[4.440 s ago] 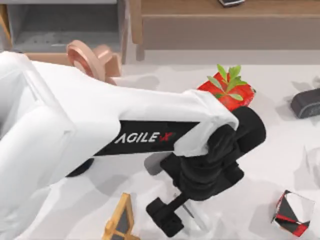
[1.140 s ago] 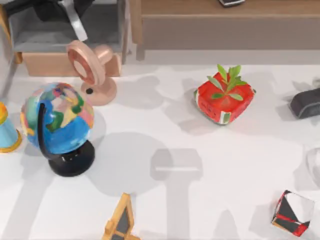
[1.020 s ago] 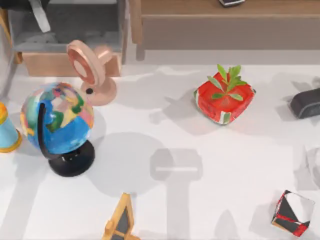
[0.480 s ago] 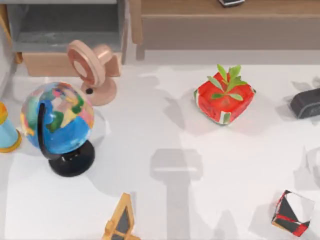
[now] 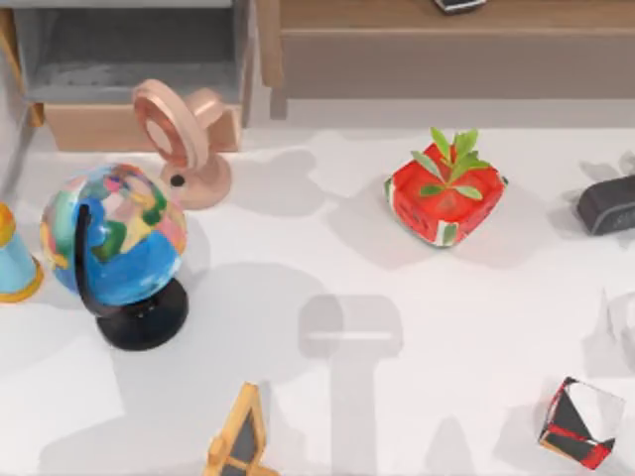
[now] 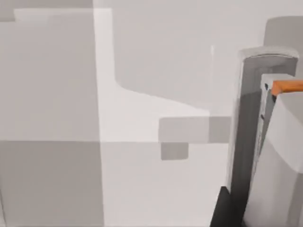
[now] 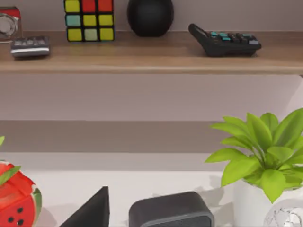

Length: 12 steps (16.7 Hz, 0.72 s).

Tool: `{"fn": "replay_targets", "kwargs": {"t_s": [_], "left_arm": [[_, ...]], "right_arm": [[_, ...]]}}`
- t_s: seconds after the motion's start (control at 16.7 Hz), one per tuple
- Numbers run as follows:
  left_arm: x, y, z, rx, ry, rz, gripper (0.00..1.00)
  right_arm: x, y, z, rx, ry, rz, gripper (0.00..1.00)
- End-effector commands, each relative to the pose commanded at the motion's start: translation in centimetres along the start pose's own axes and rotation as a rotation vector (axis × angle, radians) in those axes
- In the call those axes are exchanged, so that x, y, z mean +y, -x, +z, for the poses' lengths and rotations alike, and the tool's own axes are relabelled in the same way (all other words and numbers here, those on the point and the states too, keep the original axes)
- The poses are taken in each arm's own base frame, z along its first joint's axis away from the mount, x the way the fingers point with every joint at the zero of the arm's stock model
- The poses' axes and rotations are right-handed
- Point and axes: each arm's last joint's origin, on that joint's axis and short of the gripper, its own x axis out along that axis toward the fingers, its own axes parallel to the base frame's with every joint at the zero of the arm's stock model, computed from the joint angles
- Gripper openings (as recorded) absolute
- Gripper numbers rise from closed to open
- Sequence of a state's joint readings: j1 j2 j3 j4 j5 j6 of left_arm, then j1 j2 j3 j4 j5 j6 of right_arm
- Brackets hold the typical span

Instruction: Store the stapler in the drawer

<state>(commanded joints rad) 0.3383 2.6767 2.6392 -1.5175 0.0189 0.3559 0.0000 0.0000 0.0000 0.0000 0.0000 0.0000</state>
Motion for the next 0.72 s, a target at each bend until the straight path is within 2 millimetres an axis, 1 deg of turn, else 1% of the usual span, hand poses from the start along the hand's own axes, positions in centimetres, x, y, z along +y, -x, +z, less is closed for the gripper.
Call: {"fn": "replay_targets", "kwargs": {"t_s": [0.12,0.48,0.72], "left_arm": [[0.02,-0.72,0.03,0.018,-0.02,-0.015,0.0],[-0.18,-0.8,0.12,0.017,-0.025,-0.013,0.0],[-0.07,-1.4,0.1,0.014,-0.022,-0.008,0.0]], "right_arm": [[0.0,0.0,0.0,0.0,0.0,0.0,1.0],[0.0,0.0,0.0,0.0,0.0,0.0,1.0],[0.0,0.0,0.0,0.0,0.0,0.0,1.0]]}}
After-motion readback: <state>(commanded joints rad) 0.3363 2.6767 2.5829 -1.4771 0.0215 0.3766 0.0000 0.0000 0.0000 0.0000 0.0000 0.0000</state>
